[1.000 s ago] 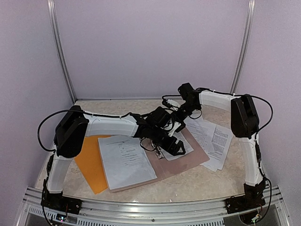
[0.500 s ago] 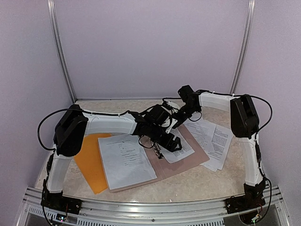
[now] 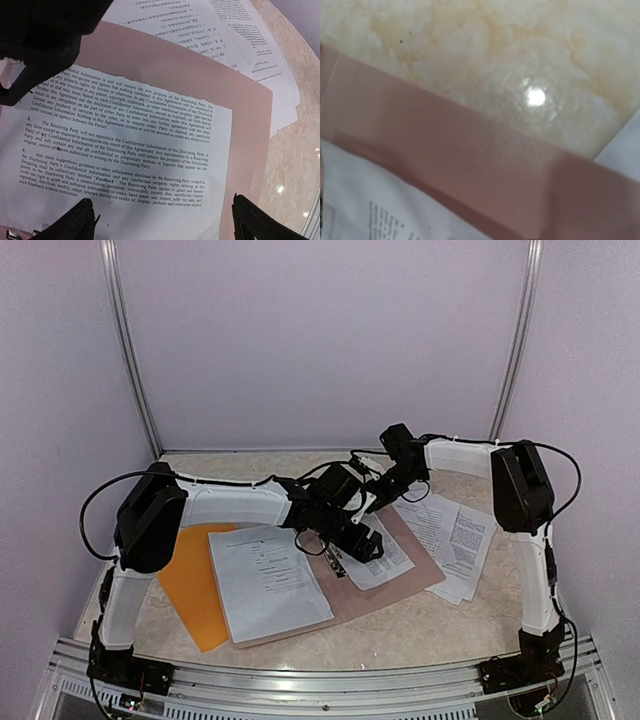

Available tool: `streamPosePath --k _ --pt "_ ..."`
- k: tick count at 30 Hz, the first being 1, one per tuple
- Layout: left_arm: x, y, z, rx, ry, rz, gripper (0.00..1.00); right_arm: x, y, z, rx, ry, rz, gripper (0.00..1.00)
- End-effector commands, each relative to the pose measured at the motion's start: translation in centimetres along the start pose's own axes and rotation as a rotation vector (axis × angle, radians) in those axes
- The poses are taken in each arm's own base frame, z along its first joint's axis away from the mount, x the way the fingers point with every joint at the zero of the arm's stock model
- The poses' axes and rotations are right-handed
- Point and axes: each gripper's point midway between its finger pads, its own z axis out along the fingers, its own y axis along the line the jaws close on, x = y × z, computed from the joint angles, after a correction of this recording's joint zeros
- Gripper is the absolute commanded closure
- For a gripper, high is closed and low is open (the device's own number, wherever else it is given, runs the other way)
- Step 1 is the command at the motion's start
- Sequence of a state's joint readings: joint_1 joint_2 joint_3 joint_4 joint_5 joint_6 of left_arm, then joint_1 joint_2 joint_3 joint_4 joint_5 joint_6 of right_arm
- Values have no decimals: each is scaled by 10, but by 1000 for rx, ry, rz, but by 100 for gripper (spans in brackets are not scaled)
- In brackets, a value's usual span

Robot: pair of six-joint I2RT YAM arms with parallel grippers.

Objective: Put the files into the folder
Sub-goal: Place the file in the spring clip on the folder.

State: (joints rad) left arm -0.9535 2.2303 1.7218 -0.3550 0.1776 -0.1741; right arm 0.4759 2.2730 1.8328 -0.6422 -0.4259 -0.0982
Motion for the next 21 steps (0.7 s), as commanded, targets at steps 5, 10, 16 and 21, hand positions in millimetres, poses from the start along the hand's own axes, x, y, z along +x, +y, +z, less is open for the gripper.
streamPosePath --k 5,10,16,21 --pt "2 -2 -2 -21 10 25 9 -16 19 -29 -23 -81 92 62" --pt "4 -5 -3 -19 19 36 9 -14 21 -27 -38 -110 143 64" --pt "13 -8 -1 -8 43 47 9 -12 26 -24 -76 -141 214 64" --pt "20 -13 0 17 53 62 9 -2 27 -21 -82 -154 264 64"
